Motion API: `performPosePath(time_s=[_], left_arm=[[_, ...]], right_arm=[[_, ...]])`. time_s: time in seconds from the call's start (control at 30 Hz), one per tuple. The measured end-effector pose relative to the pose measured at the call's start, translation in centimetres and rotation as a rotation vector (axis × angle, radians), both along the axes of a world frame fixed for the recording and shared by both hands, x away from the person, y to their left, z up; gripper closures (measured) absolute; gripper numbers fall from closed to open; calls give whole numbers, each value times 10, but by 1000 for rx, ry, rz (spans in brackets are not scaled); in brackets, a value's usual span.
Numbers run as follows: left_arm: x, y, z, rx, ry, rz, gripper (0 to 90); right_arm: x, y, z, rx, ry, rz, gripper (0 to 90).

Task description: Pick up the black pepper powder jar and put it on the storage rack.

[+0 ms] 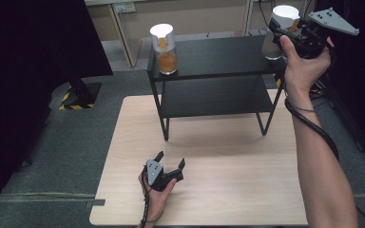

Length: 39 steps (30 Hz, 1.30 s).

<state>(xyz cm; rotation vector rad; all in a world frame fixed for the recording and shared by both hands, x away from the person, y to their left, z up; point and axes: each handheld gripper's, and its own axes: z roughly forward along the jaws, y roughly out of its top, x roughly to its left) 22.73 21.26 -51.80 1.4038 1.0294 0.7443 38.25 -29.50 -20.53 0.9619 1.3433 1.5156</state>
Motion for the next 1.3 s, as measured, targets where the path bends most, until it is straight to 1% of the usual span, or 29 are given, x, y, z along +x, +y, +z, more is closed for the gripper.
performPosePath(time_s=[0.43,0.57,0.9,1.17,1.3], left_arm=[[0,0,0,-1,0,-1,88],[0,0,0,0,1,-2,88],[0,0,0,1,0,-2,88],[0,0,0,2,0,-3,88],[0,0,0,1,1,-2,88]], right_arm=[[10,5,0,-25,38,-3,307],[12,5,-1,-21,46,-5,307],[12,5,-3,-18,40,-5,306],[12,6,-8,-7,27,-8,300],[12,5,-11,15,28,-8,240]])
